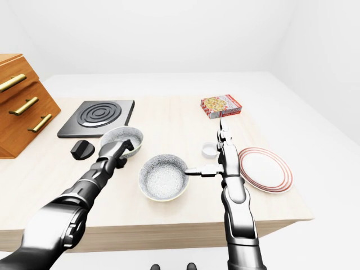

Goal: Pick the akita bowl from table center and place it on the plate.

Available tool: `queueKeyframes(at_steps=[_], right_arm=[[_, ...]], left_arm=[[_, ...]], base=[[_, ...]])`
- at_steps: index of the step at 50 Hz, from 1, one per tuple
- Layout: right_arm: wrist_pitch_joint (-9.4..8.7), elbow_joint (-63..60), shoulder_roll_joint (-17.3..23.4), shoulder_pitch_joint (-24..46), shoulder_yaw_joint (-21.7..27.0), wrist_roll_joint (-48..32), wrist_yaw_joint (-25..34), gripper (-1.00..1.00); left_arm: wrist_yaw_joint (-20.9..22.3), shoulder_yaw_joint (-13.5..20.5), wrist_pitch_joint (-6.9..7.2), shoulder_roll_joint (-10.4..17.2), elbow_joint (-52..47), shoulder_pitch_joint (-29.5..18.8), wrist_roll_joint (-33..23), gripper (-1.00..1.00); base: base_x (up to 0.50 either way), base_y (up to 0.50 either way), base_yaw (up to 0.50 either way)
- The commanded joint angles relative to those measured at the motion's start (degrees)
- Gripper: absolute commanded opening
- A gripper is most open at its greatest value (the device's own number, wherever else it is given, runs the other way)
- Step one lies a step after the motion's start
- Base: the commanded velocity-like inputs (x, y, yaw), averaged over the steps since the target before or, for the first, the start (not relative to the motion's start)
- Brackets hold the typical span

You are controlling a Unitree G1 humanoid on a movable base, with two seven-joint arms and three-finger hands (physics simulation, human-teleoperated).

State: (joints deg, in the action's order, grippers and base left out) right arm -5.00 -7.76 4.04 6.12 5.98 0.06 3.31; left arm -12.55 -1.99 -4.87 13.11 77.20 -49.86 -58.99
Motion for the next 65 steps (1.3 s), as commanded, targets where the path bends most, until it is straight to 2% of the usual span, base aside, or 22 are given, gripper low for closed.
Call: queueKeyframes(at_steps=[1, 7, 14, 16, 18, 21, 28, 32, 35, 36, 38, 43, 53, 57, 65], right_arm=[[0.0, 0.9, 0.1, 0.1, 0.2, -0.1, 0.2, 1.0], [0.0, 0.9, 0.1, 0.5, 0.0, -0.2, -0.1, 1.0], [0.0, 0.5, 0.2, 0.3, 0.3, 0.0, 0.0, 1.0], [0.0, 0.6, 0.2, 0.3, 0.2, 0.0, 0.0, 1.0], [0.0, 0.3, 0.2, 0.2, 0.3, 0.0, 0.0, 1.0], [0.0, 0.4, 0.1, -0.2, 0.3, 0.1, 0.1, 1.0], [0.0, -0.4, 0.5, 0.1, 0.6, -0.1, 0.2, 1.0], [0.0, 0.1, 1.1, 1.5, -0.1, -2.2, 0.3, 1.0], [0.0, 0.4, 2.2, 4.0, -0.3, -4.2, 1.1, 1.0], [0.0, 0.9, 3.0, 5.7, -0.5, -5.6, 1.5, 1.0], [0.0, 1.8, 4.0, 8.4, -0.4, -7.5, 2.5, 1.0], [0.0, 4.2, 5.5, 14.7, -0.6, -10.9, 4.9, 1.0], [0.0, 12.6, 6.0, 22.2, -2.5, -16.9, 9.2, 1.0], [0.0, 15.6, 5.8, 24.0, -3.4, -19.1, 11.7, 1.0], [0.0, 20.3, 4.5, 27.7, -4.7, -23.5, 12.8, 1.0]], left_arm=[[0.9, 0.5, 0.31, -0.8, 1.3, -0.7, -2.1, -1.0], [1.9, 0.6, 1.02, -1.0, 1.3, -0.8, -1.8, -1.0], [1.5, 0.1, 0.96, -0.3, 1.1, -1.5, -2.2, -1.0], [-0.9, 0.0, -0.13, 0.7, 0.8, -0.4, -2.4, -1.0], [-2.2, -0.4, -0.13, 2.0, 0.3, -0.8, -3.0, -1.0], [-2.2, -0.5, -0.13, 3.7, -1.3, -2.3, -2.7, -1.0], [-0.5, -1.0, -0.13, 4.8, -7.8, -1.4, -1.8, -1.0], [3.3, -0.6, -0.13, 4.8, -15.7, 1.5, -1.7, -1.0], [7.9, 0.4, -0.13, 4.2, -24.2, 4.6, -1.0, -1.0], [12.7, 0.9, -0.13, 3.5, -33.2, 7.9, -0.6, -1.0], [18.0, 1.4, -0.13, 2.4, -42.7, 11.3, -1.1, -1.0], [27.2, 2.3, -0.13, 0.1, -57.7, 14.9, -0.9, -1.0], [34.6, 1.3, -0.13, -2.8, -68.3, 17.5, -2.5, -1.0], [36.3, 0.5, -0.13, -3.8, -70.7, 18.4, -3.6, -1.0], [39.0, -0.2, -0.13, -5.6, -74.0, 19.6, -4.5, -1.0]], base=[[0.0, 0.0, 0.0], [0.0, 0.0, 0.0], [0.0, 0.0, 0.0], [0.0, 0.0, 0.0], [0.0, 0.0, 0.0], [0.0, 0.0, 0.0], [0.0, 0.0, 0.0], [0.0, 0.0, 0.0], [0.0, 0.0, 0.0], [0.0, 0.0, 0.0], [0.0, 0.0, 0.0], [0.0, 0.0, 0.0], [0.0, 0.0, 0.0], [0.0, 0.0, 0.0], [0.0, 0.0, 0.0]])
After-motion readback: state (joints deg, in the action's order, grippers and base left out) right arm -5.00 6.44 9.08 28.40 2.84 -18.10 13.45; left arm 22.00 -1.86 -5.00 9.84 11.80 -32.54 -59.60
